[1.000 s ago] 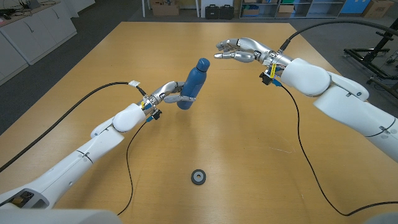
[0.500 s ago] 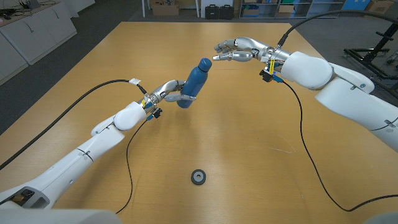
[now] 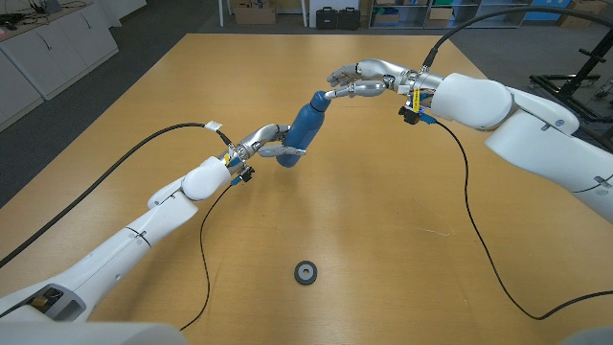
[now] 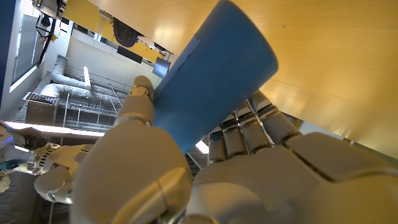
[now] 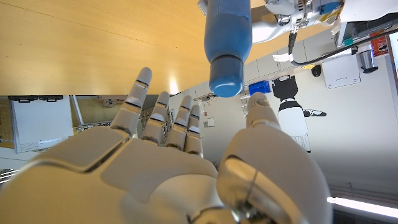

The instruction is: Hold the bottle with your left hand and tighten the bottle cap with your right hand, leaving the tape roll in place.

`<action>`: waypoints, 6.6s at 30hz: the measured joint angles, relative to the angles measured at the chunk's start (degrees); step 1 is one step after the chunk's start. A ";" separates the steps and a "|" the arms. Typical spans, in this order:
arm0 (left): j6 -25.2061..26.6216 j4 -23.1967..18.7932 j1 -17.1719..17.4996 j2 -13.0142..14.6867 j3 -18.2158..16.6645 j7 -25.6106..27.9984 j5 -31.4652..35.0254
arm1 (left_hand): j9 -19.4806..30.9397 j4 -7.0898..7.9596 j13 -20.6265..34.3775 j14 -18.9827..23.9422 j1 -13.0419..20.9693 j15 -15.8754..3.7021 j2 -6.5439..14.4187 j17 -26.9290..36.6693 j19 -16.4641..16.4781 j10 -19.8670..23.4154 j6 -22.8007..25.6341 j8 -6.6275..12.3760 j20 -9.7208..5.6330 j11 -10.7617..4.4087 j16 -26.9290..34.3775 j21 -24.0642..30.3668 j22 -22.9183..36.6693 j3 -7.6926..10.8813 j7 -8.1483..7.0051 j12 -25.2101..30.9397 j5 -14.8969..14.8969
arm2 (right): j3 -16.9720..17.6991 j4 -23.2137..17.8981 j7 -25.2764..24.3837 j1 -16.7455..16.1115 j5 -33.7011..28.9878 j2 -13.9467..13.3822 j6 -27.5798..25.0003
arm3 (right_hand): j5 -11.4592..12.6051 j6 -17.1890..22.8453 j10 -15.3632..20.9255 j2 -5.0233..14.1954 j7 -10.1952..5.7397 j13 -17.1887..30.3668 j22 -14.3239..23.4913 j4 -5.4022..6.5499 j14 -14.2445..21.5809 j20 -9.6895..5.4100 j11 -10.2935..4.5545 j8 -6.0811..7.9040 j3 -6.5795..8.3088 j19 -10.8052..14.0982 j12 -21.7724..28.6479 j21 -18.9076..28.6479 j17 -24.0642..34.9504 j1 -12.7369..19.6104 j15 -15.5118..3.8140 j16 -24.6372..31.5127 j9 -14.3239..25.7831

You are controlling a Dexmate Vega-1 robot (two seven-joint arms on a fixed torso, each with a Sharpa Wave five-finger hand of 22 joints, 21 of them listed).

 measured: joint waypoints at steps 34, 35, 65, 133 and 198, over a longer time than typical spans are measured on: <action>1.07 -0.48 -0.13 0.10 -0.23 -0.09 -0.71 | 0.00 0.01 0.29 0.00 0.00 0.01 0.00 -0.02 0.00 0.01 0.13 -0.23 0.00 -0.01 0.01 0.00 -0.01 -0.01 0.13 -0.14 0.01 | -4.07 -0.65 4.74 4.28 -6.30 1.98 -3.43 | 1.26 5.61 5.20 -0.83 -4.23 -0.44 -0.01 0.46 8.78 -0.42 -2.56 1.78 0.18 7.58 1.86 0.69 -0.53 4.60 -3.98 2.21 0.80; 1.07 -0.48 -0.21 0.06 -0.13 -0.14 -0.71 | 0.00 0.01 0.29 0.00 0.00 0.01 0.00 -0.02 0.00 0.01 0.13 -0.24 0.00 -0.01 0.01 0.00 -0.01 -0.01 0.13 -0.17 0.01 | -4.24 -0.57 4.79 4.39 -6.56 2.15 -3.50 | 1.26 6.10 5.46 -0.83 -4.34 -0.44 -0.01 0.60 9.16 -0.29 -2.75 2.02 0.04 7.88 1.90 0.75 -0.53 4.60 -4.02 2.40 0.80; 0.11 0.31 -0.57 -0.21 0.33 -0.98 -1.44 | 0.00 0.02 0.55 0.00 0.00 0.01 0.00 -0.03 0.00 0.22 0.32 -0.40 0.00 0.18 0.04 0.00 -0.01 -0.02 0.32 -0.19 0.23 | -5.32 -0.20 5.83 5.17 -8.98 3.98 -5.43 | 1.25 10.70 10.67 -0.15 -5.45 -1.23 -0.02 1.34 13.33 -1.74 -3.46 3.25 -0.24 11.55 3.36 1.17 -0.27 5.72 -6.16 3.91 1.07; 0.30 -1.05 -0.13 -0.41 0.17 -0.20 -1.15 | 0.27 -0.24 1.09 0.11 0.00 0.12 0.00 -0.03 0.00 1.14 0.49 -0.74 0.00 -0.31 0.08 0.00 -0.02 0.24 0.48 -0.23 0.24 | -10.23 -4.25 5.76 8.98 -13.13 5.90 -18.33 | -0.56 25.96 61.83 6.14 -0.64 9.92 0.26 4.27 55.31 -17.63 -6.54 7.77 -4.12 33.39 22.80 8.94 1.19 6.53 -17.41 17.23 3.74; 0.18 -1.97 0.99 -0.53 0.03 0.04 -1.57 | 0.26 -0.41 1.34 0.11 -0.13 0.11 0.13 0.26 0.00 1.78 0.91 -1.14 0.00 -0.35 0.09 0.00 -0.02 0.41 0.32 -0.62 0.21 | -6.92 -11.16 7.07 3.21 -24.60 3.63 -27.31 | 2.12 -3.37 -1.77 -0.36 -2.09 2.23 0.54 4.95 8.01 -2.35 -0.49 6.75 -13.66 15.15 3.31 -4.43 2.11 -1.86 -1.60 -2.09 0.28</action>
